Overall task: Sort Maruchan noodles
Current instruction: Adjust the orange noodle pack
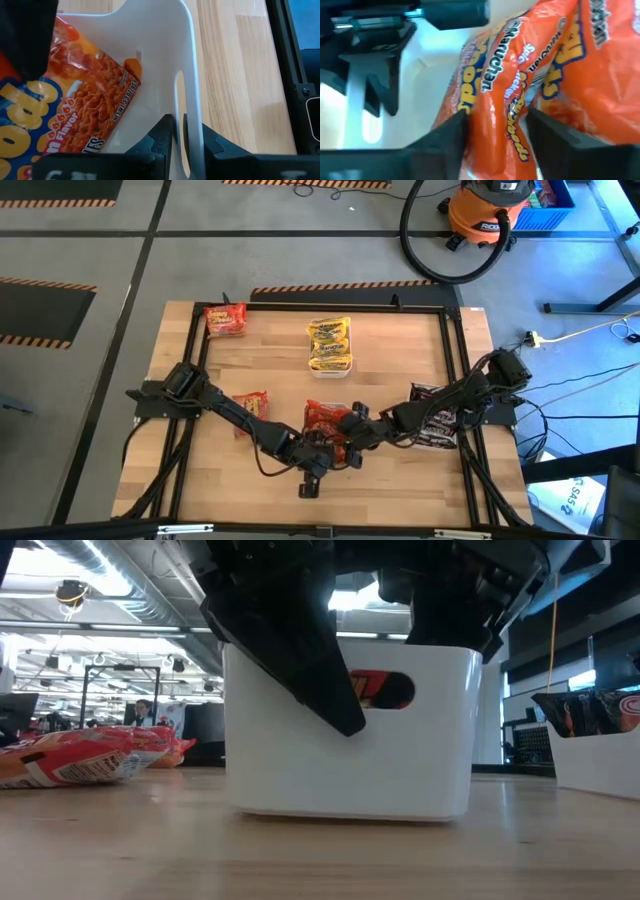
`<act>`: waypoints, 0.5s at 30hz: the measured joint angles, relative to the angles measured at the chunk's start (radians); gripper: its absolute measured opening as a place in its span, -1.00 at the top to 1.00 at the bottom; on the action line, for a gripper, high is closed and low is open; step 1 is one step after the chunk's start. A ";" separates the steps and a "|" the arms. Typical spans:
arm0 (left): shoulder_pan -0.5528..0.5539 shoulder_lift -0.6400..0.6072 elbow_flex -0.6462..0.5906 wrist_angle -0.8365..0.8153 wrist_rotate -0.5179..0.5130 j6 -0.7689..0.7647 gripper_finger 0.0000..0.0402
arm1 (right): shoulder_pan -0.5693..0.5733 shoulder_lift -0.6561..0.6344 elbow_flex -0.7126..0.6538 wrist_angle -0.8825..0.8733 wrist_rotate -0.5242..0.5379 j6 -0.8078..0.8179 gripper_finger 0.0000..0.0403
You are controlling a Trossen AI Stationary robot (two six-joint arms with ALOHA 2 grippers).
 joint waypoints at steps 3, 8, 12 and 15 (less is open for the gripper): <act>0.001 0.000 0.000 0.000 0.000 0.000 0.81 | 0.000 0.000 0.000 0.000 -0.020 -0.006 0.39; 0.002 0.000 0.000 0.000 0.000 0.007 0.81 | 0.000 0.000 0.000 0.012 -0.019 -0.062 0.85; 0.001 0.000 0.000 0.000 0.000 0.017 0.81 | 0.001 0.000 0.020 0.000 0.009 -0.163 0.96; 0.001 0.000 0.000 -0.001 -0.001 0.024 0.81 | 0.001 0.001 0.069 -0.054 0.024 -0.245 0.95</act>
